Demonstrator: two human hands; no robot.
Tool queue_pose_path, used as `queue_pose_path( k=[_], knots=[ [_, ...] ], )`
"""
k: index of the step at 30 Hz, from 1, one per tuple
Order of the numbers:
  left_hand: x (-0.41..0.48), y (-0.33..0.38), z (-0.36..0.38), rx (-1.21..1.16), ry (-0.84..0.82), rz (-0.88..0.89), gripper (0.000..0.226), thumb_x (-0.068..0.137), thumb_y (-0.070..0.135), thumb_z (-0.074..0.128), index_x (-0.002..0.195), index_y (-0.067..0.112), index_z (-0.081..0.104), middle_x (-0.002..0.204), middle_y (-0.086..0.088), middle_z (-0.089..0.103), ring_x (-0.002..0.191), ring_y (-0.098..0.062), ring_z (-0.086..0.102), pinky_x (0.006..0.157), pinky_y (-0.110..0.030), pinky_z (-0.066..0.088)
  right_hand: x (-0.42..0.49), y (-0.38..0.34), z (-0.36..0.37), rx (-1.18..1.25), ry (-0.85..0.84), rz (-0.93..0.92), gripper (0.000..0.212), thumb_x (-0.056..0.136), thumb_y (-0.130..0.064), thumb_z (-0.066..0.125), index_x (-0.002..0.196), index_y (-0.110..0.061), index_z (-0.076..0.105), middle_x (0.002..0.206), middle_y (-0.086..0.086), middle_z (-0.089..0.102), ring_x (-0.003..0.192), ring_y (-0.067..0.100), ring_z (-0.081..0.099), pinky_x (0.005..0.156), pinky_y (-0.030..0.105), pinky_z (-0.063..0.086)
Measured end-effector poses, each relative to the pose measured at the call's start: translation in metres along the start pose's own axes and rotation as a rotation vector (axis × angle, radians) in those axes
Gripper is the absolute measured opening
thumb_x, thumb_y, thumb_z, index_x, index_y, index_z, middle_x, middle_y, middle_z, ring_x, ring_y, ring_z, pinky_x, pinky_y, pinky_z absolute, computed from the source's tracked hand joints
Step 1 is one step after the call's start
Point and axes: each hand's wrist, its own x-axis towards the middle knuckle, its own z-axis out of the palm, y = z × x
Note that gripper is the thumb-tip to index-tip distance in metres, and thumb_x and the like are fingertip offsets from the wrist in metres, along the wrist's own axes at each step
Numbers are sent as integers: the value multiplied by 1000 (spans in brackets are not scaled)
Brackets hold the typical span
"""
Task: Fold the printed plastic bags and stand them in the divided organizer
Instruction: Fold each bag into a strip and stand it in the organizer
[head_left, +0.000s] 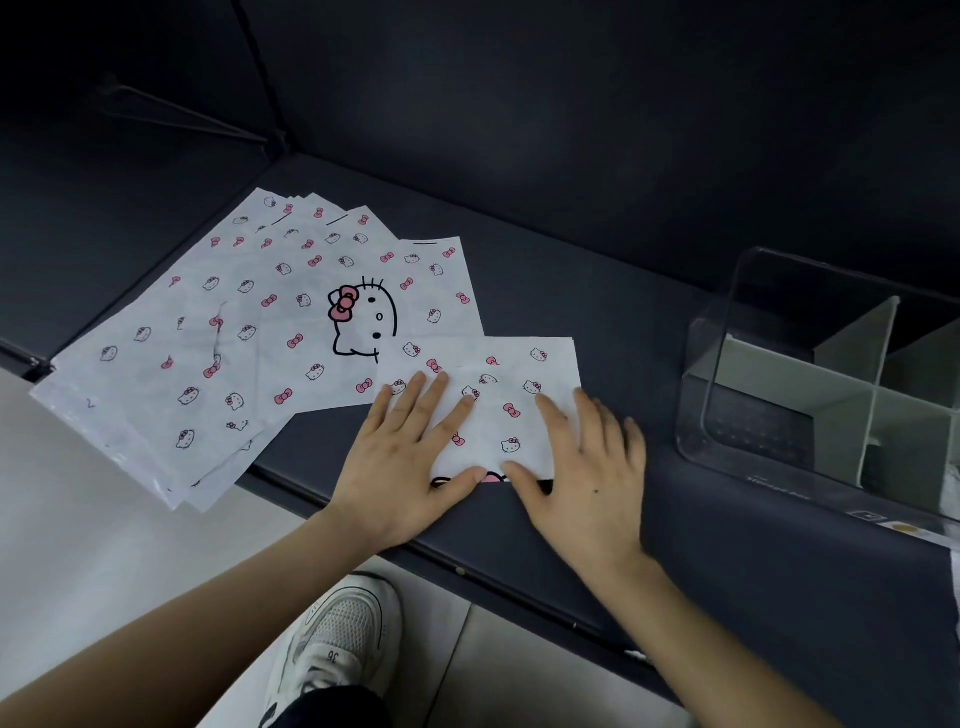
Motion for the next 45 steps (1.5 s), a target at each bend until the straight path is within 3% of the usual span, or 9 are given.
queue_pose_path(
  k=[10,20,24,26,29,31,35,40,45],
  knots=[
    [0,-1,0,3,-5,1,76,92,71,12,151,26,27,157,-6,24,146,-26,19,116,-44,7,-26,40,-8,205,101,143,44,87,-37,51,127,-21,59,133,15,55,119,34,54,99,53,46],
    [-2,-6,1,-149,58,55,72,92,71,21,150,29,24,157,-8,24,146,-27,17,118,-40,5,1,49,-2,146,142,-542,7,80,-3,72,74,-6,71,103,9,72,103,24,67,109,38,35],
    [-11,-22,-13,-531,105,121,65,90,67,42,131,19,57,139,-3,51,135,-17,40,113,-32,27,-10,46,-15,284,15,-388,22,92,-13,45,85,-3,64,82,10,70,78,26,68,111,20,30],
    [-21,-31,-23,-651,32,190,61,88,67,47,126,21,60,135,5,54,133,-7,41,111,-26,30,-17,45,-31,419,-70,-301,16,92,-18,41,86,-13,55,63,-4,60,60,16,59,84,8,43],
    [-27,-34,-38,-765,-66,129,52,83,70,49,123,38,57,127,21,60,124,5,47,104,-13,33,-14,45,-47,565,-178,-127,11,93,-24,44,83,-27,44,51,-8,42,47,11,41,47,15,30],
    [-24,-29,-43,-866,-70,-25,36,81,66,49,109,49,64,115,21,65,110,4,56,95,-13,39,-5,42,-51,738,-252,17,20,95,-17,52,79,-28,49,63,-3,56,53,17,48,52,24,37],
    [-14,-18,-41,-888,30,-293,27,93,50,49,103,31,66,98,8,68,95,-10,61,83,-18,44,17,35,-50,942,-246,265,17,95,-19,56,79,-24,60,76,-10,63,69,12,54,63,22,43],
    [-4,-5,-35,-696,192,-423,7,95,29,56,93,24,52,65,3,56,57,-1,51,54,-10,35,27,38,-23,595,-196,328,17,94,-28,58,84,-15,62,63,-13,53,56,5,47,62,26,34],
    [2,-2,-31,-498,307,-416,39,92,25,62,122,5,51,52,10,35,50,-10,40,53,-26,31,29,33,-16,422,-132,284,22,93,-28,58,90,-7,64,66,-2,58,68,22,57,65,31,42]
  ],
)
